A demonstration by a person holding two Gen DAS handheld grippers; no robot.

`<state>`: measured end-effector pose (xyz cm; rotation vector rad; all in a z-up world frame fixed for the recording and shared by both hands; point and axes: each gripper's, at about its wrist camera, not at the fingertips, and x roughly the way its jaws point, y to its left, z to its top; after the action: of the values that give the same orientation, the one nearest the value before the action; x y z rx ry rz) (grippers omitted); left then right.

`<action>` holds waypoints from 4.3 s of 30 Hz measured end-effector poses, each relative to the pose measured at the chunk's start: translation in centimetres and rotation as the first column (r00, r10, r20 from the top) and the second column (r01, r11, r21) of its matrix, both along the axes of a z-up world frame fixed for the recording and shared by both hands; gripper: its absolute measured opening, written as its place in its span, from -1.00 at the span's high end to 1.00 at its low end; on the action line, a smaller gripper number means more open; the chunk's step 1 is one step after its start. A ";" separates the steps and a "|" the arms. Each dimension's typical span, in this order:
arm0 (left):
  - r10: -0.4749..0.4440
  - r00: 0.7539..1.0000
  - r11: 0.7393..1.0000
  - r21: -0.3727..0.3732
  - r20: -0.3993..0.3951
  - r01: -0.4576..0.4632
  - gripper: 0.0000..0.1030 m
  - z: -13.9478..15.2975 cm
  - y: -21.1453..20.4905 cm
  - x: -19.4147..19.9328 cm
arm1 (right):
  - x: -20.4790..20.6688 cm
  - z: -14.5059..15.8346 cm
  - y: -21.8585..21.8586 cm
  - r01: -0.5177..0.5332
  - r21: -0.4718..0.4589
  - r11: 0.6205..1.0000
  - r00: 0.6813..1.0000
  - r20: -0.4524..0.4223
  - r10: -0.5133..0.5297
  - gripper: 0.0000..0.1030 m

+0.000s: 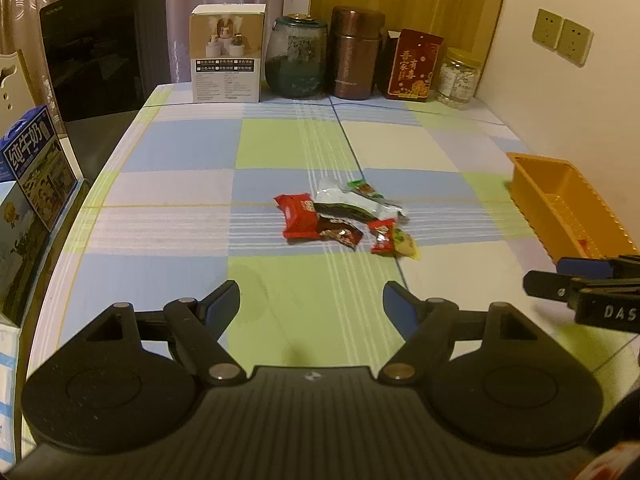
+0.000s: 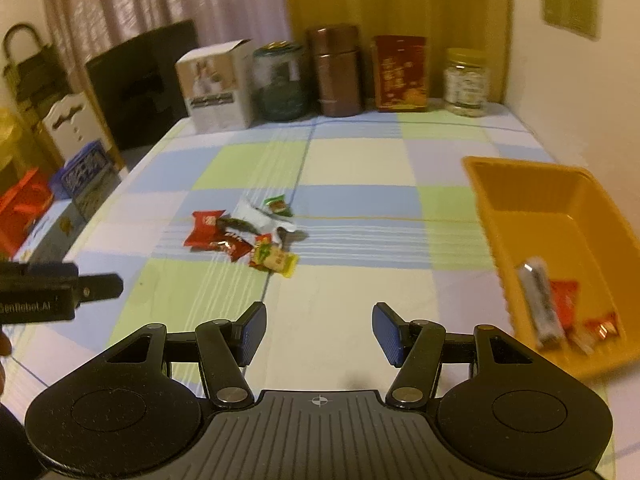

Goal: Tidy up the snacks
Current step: 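Withdraw both open tools from the tray back over the snack pile, then grasp the yellow-green packet with the right tool while the left tool grasps a red square packet, then carry the yellow-green and red packets over the orange tray with both tools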

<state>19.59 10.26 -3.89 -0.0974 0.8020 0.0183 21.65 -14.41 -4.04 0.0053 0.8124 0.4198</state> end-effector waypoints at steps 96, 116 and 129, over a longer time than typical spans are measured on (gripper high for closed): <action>-0.025 0.999 0.997 -0.078 0.032 0.027 0.56 -0.5 -3.9 -1.9 | -1.7 -0.6 -0.1 0.105 0.066 0.992 0.995 -0.010 -0.104 0.57; -0.169 0.981 0.982 -0.074 0.092 0.176 0.56 4.1 -11.4 -6.2 | -7.7 3.9 -6.5 0.211 0.049 0.976 0.975 0.064 -0.214 0.57; -0.266 0.960 0.959 -0.075 0.086 0.272 0.56 4.3 -16.6 -5.1 | -8.1 4.1 -12.0 0.315 0.063 0.947 0.946 0.064 -0.319 0.57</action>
<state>14.53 -6.35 0.41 -0.0694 0.7351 -0.2766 13.56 -26.40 0.05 0.1663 0.7127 0.1348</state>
